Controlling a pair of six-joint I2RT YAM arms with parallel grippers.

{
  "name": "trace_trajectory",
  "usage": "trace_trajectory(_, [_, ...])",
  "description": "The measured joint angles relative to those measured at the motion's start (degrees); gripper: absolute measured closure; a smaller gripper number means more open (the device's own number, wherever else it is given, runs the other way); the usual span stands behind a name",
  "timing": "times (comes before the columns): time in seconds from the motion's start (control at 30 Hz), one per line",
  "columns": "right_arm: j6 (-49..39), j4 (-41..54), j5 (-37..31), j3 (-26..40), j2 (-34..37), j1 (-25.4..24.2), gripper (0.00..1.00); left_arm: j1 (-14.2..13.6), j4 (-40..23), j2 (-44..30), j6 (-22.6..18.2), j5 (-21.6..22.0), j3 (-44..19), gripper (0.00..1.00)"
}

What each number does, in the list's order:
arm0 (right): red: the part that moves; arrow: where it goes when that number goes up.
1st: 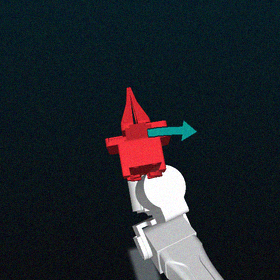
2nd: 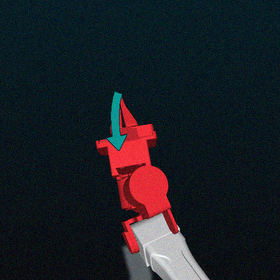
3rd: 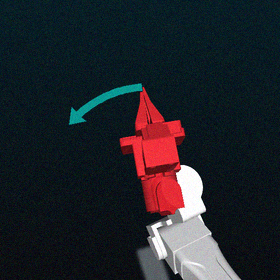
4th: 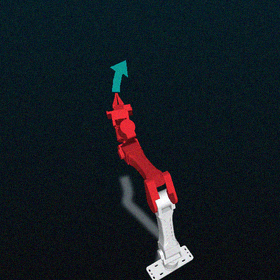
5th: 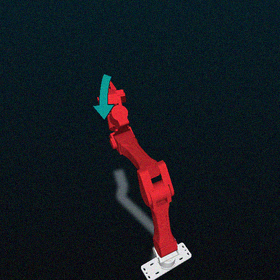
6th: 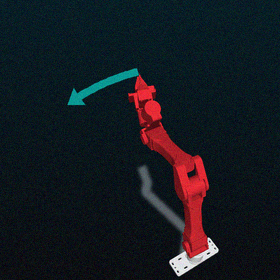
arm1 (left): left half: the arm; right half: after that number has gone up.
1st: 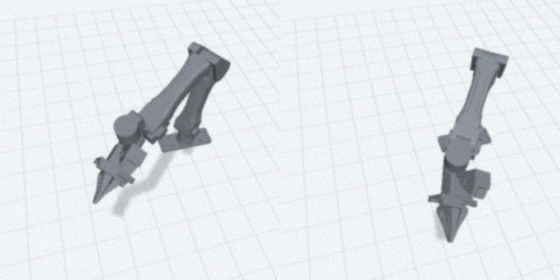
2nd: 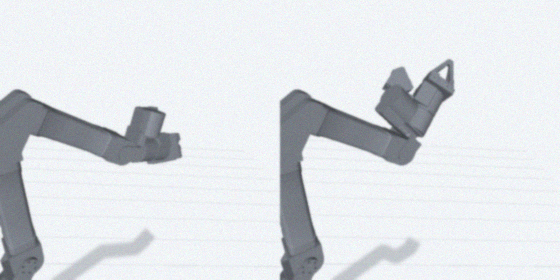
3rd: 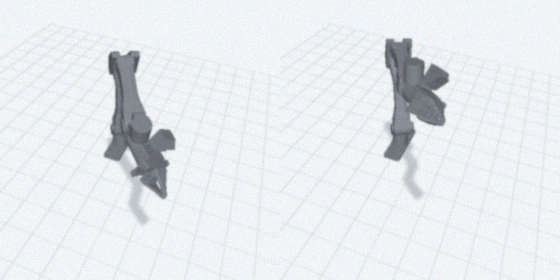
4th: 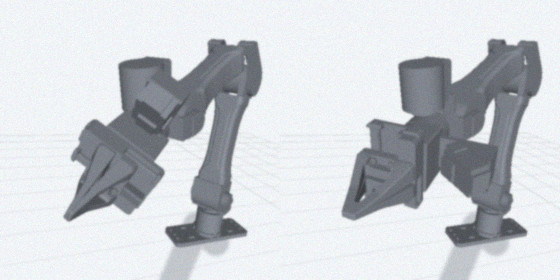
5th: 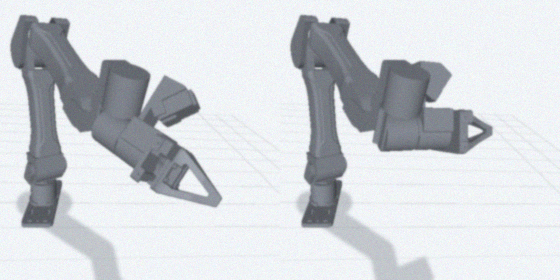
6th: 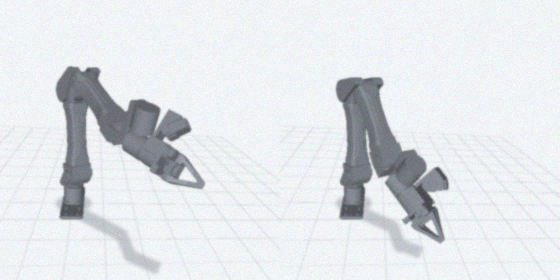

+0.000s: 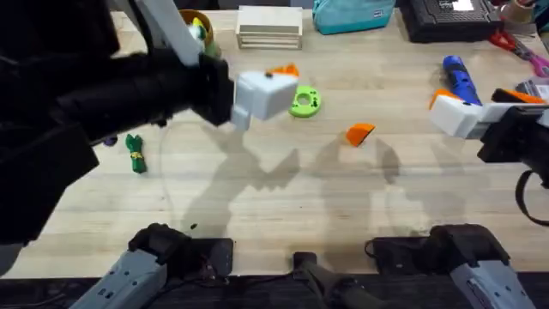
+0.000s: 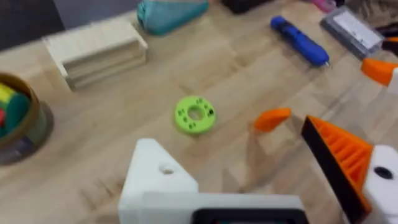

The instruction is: Pick up the gripper from the table and insert it into the empty holder that is missing its gripper. Then pick up a screw, insert it into the mounting hole, and use the screwdriver to tighten it. Finally, clean up the table by picking up the vegetable and placing it into the bucket.

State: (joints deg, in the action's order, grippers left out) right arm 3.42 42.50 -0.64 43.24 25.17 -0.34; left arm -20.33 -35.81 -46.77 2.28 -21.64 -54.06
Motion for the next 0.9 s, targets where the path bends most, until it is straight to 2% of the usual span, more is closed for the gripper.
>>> trace_trajectory(0.1, [0.00,-0.02,0.00,0.00,0.00,0.00,0.067,-0.01,-5.09,-0.06,0.86,-0.25,0.00,0.015])
trace_trajectory(0.27, [0.00,-0.02,0.00,0.00,0.00,0.00,0.067,-0.01,-4.22,-0.34,1.27,-0.18,0.00,0.016])
trace_trajectory(0.33, [0.00,-0.02,0.00,0.00,0.00,0.00,0.065,-0.01,-1.91,-1.15,1.32,0.23,0.00,0.015])
trace_trajectory(0.47, [0.00,-0.02,0.00,0.00,0.00,0.00,0.066,-0.01,8.02,-2.07,1.22,1.52,2.09,0.015])
trace_trajectory(0.57, [0.00,0.00,0.00,0.00,0.00,0.00,0.066,-0.01,16.53,1.19,0.99,2.01,8.51,0.015])
trace_trajectory(0.6, [0.00,0.00,0.00,0.00,0.00,0.00,0.066,-0.01,25.90,8.98,0.84,2.18,18.89,0.015])
trace_trajectory(0.7, [0.00,-0.02,0.00,0.00,0.00,0.00,0.067,-0.01,33.56,17.61,0.75,2.15,28.62,0.015])
trace_trajectory(0.8, [0.00,0.00,0.00,0.00,0.00,0.00,0.066,-0.44,37.76,25.13,0.75,2.15,36.42,0.016])
trace_trajectory(0.9, [0.00,0.00,0.00,0.00,0.00,0.00,0.066,-1.76,38.90,31.79,0.75,2.13,42.64,0.015])
